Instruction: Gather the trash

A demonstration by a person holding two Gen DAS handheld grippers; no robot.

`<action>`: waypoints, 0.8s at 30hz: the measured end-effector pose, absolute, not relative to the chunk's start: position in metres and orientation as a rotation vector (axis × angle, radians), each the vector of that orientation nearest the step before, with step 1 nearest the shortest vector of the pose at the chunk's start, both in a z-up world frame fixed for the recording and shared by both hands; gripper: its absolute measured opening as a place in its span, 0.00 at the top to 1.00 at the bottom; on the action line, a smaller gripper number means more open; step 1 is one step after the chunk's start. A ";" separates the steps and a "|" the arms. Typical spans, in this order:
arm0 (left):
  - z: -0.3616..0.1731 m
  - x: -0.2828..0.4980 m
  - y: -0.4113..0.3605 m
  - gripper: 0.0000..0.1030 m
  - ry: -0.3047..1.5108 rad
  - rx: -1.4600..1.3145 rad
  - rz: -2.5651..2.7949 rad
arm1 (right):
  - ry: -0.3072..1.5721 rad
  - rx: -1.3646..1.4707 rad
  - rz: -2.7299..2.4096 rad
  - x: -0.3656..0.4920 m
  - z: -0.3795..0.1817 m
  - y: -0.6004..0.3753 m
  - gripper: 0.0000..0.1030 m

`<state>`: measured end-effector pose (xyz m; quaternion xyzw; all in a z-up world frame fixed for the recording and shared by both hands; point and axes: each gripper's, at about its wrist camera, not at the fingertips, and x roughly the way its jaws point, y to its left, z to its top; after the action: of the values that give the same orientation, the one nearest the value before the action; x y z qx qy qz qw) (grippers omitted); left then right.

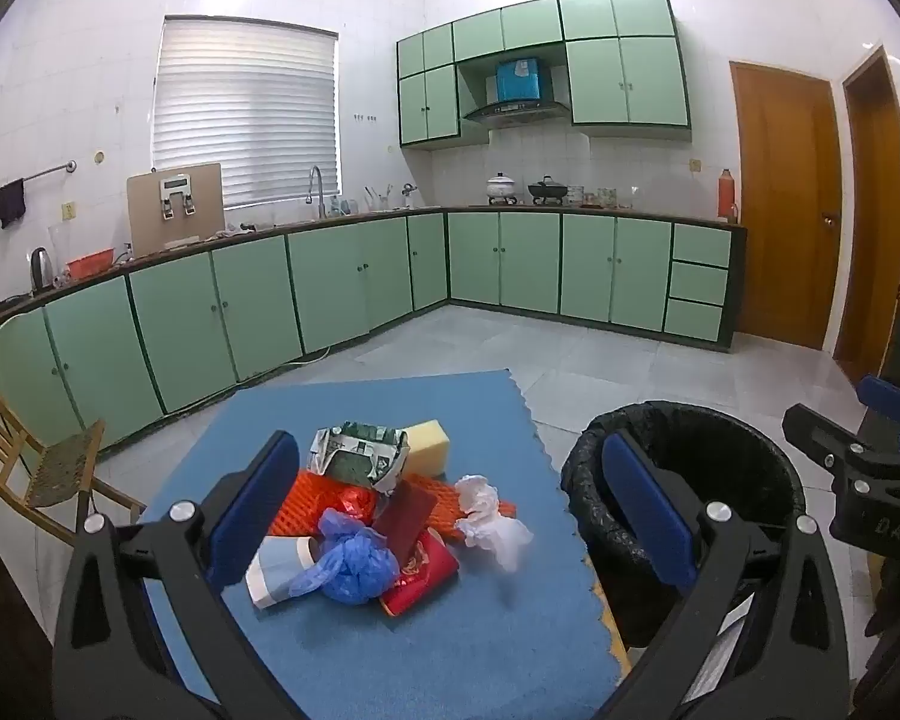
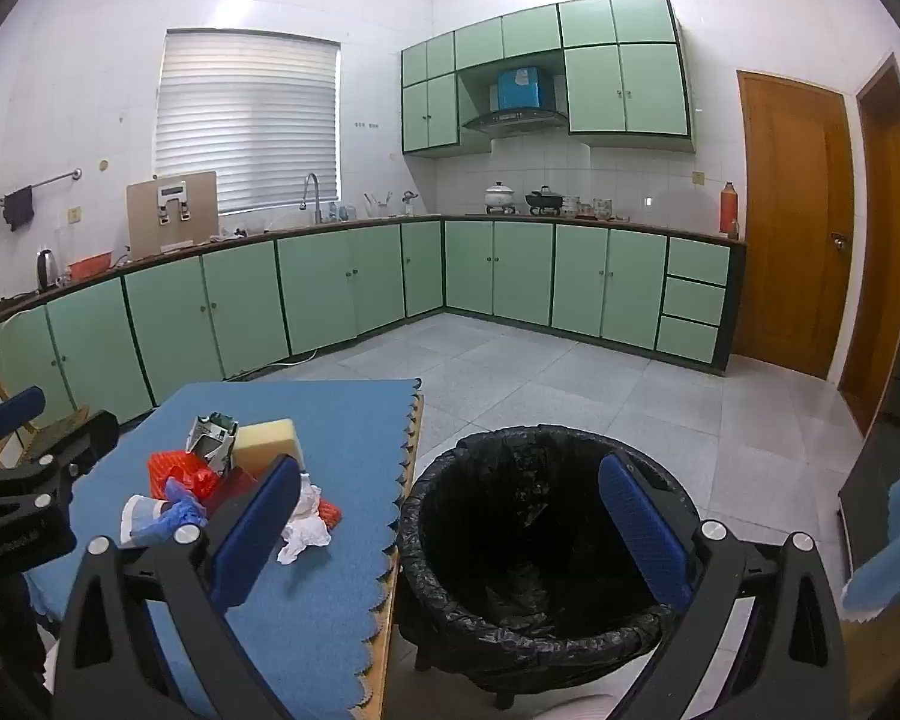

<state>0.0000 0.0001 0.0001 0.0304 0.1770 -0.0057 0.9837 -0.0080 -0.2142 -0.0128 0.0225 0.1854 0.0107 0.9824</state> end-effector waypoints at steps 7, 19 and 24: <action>-0.002 0.000 -0.003 0.05 0.348 0.060 -0.004 | 0.376 0.043 0.019 -0.007 -0.013 -0.214 0.06; -0.002 0.000 0.005 0.05 0.345 0.044 0.001 | 0.377 0.041 0.022 -0.008 -0.013 -0.213 0.06; -0.001 0.000 0.005 0.05 0.343 0.046 0.002 | 0.379 0.043 0.021 -0.007 -0.014 -0.214 0.06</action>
<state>-0.0005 0.0047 -0.0011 0.0229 0.1708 0.0011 0.9850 -0.0068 -0.2137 -0.0136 0.0214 0.1881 0.0106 0.9819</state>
